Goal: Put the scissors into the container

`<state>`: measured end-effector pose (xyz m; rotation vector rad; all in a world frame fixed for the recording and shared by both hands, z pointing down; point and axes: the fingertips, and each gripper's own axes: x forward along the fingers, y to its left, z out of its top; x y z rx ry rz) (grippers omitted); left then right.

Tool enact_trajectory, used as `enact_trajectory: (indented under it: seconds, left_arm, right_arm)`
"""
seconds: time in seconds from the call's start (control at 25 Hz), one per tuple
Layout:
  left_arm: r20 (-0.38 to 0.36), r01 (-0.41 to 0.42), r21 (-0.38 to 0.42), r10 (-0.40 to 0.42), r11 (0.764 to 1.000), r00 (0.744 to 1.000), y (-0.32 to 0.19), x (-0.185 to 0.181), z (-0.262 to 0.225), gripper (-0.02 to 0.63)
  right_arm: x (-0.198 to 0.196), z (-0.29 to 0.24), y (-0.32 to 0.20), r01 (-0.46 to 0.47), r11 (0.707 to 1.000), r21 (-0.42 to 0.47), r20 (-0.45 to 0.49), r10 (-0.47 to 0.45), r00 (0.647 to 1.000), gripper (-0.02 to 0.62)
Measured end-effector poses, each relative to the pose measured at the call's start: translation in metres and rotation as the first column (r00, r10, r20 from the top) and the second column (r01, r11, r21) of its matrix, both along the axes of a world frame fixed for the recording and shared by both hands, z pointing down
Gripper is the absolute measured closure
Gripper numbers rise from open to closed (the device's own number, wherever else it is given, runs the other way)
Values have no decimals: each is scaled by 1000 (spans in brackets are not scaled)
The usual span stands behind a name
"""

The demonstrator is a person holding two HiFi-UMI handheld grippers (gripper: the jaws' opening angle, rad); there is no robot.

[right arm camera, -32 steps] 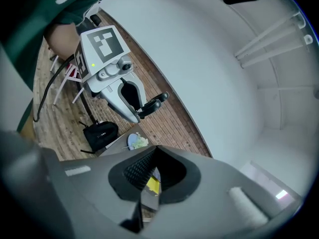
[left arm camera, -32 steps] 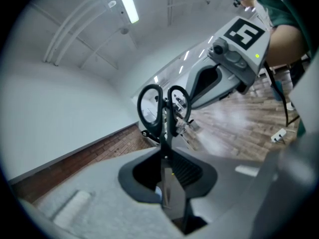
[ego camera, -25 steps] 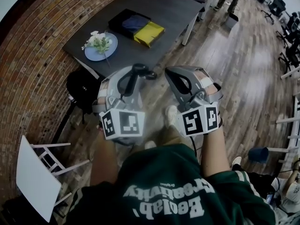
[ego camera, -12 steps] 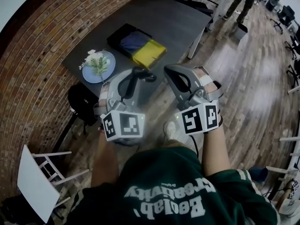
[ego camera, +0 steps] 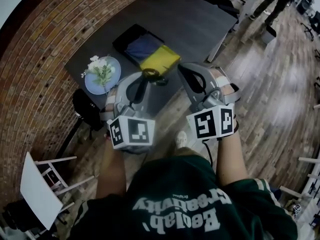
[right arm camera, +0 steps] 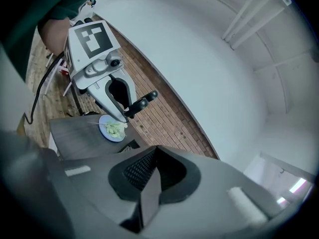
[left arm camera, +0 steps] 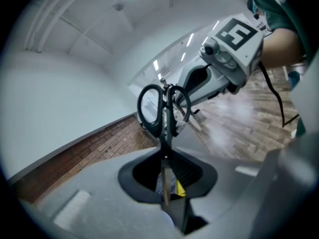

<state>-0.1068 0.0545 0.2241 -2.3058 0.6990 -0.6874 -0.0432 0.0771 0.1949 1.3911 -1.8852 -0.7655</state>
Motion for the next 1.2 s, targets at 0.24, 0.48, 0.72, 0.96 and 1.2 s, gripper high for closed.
enact_trajectory:
  seconds: [0.24,0.48,0.72,0.96,1.2]
  left_arm:
    - [6,21,-21,-21,1000,1000,-20,27,7,546]
    - [10,45,-36,-45,998,999,-28,43,13,546]
    - [7,88,-44,-88,995,996,-40,47,20,546]
    - [4,113,-50,-113,992,994,-42,58,24,546]
    - [14,107,-54,-107,993,994,-42,65,26,546]
  right_arm:
    - [22,8,-23,40,999,-13,10,-40,999,589]
    - [33,15,-36,93,995,-19,15,-93,996,589]
    - [40,22,-48,122,992,-27,18,-122,992,589]
    - [59,27,-50,118,993,-31,22,-117,993,589]
    - [64,30,-49,114,993,-33,29,-113,993,589]
